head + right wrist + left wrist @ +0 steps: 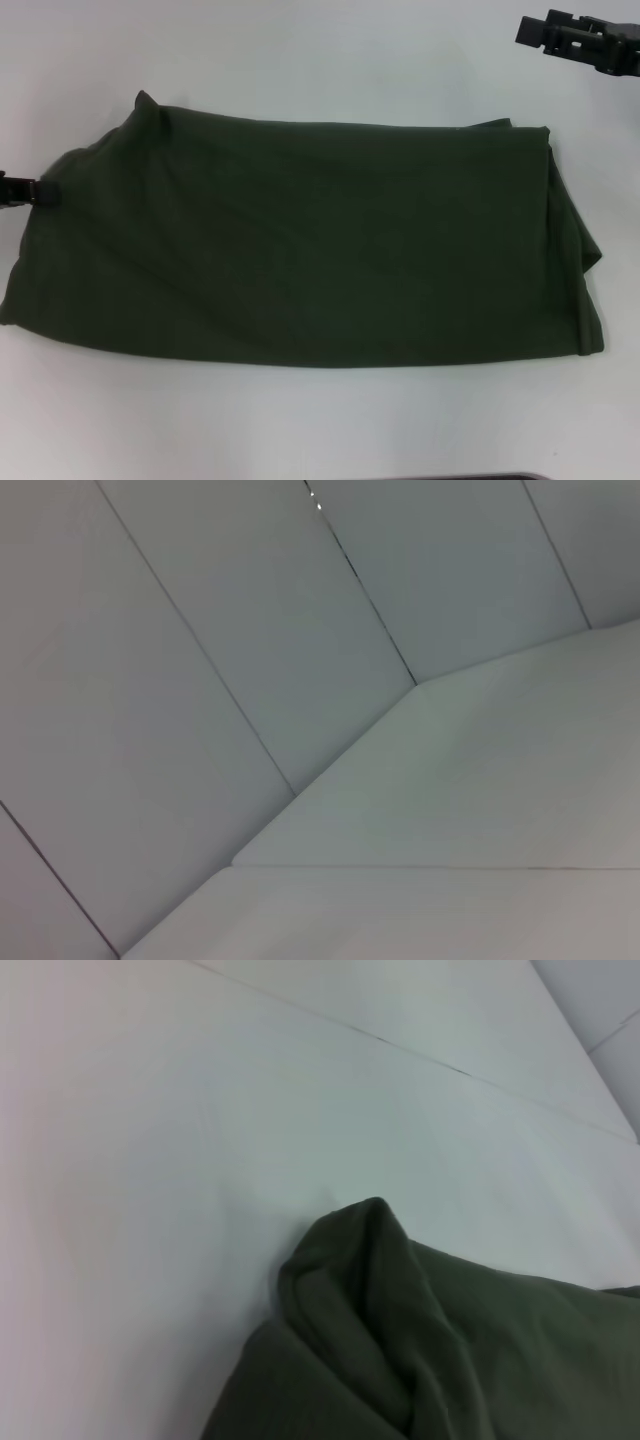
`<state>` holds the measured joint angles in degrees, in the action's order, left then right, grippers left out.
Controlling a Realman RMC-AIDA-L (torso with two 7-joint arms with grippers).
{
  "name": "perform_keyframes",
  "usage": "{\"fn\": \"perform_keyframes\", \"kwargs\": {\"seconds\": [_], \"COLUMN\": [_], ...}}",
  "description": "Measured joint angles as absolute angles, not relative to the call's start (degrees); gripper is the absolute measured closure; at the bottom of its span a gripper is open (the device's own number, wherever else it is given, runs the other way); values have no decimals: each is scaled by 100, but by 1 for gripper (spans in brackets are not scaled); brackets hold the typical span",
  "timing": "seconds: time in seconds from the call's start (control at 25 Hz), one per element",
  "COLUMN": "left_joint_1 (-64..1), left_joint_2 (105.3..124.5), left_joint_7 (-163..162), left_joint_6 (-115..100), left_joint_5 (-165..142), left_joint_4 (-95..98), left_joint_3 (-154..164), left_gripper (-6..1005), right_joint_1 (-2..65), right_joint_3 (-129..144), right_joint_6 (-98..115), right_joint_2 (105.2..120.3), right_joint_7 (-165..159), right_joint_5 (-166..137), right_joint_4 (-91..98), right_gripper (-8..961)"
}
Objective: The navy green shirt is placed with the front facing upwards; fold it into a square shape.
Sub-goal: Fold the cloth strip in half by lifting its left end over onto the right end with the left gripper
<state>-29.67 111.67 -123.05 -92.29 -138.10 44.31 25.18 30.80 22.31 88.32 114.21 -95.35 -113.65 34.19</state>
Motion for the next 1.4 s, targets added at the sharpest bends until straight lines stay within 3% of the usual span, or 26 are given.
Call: {"fn": "perform_keyframes", "kwargs": {"seconds": [1.4], "left_joint_1": [-2559], "left_joint_2": [10736], "left_joint_7": [-12269], "left_joint_6": [-9270], "left_joint_5": [-13857], "left_joint_4": [4364], "left_joint_3": [2218], "left_gripper": [970], "right_joint_1": [3134], "right_joint_3": [2357], "right_joint_6": [8846], "right_joint_2": [11487], "right_joint_7": [-9588], "right_joint_5": [-11355], "right_joint_4": [3419], "right_gripper": [46]}}
